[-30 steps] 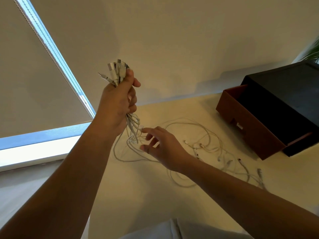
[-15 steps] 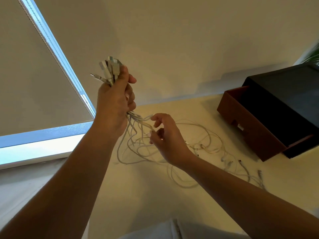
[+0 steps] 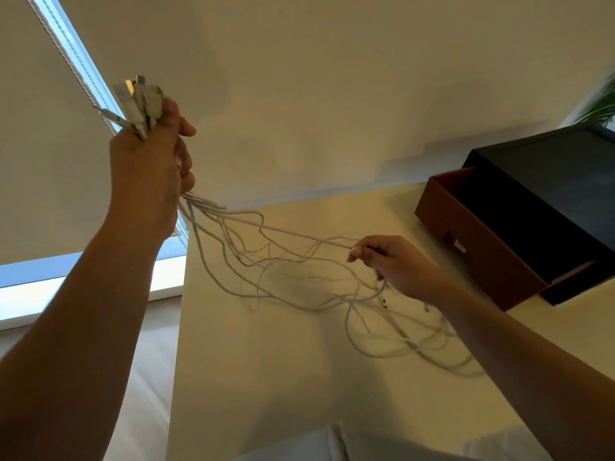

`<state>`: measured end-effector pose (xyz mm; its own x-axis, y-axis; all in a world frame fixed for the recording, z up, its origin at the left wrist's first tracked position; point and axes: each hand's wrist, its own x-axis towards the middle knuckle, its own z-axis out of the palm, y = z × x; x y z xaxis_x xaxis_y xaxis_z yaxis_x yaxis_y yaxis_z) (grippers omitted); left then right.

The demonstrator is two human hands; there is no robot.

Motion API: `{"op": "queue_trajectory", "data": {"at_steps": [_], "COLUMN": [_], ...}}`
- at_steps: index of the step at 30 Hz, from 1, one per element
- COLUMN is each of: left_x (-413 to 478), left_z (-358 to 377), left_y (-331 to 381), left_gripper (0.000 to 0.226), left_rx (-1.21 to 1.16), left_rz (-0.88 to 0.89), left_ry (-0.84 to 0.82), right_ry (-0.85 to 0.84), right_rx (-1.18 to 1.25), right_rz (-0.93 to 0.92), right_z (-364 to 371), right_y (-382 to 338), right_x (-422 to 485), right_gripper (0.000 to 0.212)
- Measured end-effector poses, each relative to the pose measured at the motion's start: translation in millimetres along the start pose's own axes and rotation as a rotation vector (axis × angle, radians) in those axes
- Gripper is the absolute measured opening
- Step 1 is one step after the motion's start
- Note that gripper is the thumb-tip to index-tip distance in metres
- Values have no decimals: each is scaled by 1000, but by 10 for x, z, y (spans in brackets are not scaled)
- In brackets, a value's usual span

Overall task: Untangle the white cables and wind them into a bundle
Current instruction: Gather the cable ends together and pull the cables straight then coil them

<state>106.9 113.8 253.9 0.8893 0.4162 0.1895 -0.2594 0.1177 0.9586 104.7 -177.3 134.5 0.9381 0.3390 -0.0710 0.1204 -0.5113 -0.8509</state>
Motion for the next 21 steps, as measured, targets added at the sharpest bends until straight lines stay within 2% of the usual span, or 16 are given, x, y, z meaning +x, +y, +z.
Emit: {"op": "queue_trajectory", "data": {"at_steps": [7,11,13,17,21], "left_x": [204,45,-75,-334,-449], "left_z": [-201,-52,62,343,509], "left_y": [64,19,-57,-284,-353], "left_gripper": [38,44,35,22,21], "left_rx": [48,154,277,416,405], "left_rz": [-15,-14,-43,-103,-174], "left_ry": [17,-29,-124,-436,-545], "right_ry": [69,186,196,115,75], "right_rx": [-91,60,167,312,341], "right_rz": [129,36,-49,-204,-270], "right_z": [-316,-319,-298,-204,-163], "right_y": [302,38,-173,-592,-877], "right_x": [-86,-64,-51,-8,40], "right_gripper": [29,28,28,26,26]}}
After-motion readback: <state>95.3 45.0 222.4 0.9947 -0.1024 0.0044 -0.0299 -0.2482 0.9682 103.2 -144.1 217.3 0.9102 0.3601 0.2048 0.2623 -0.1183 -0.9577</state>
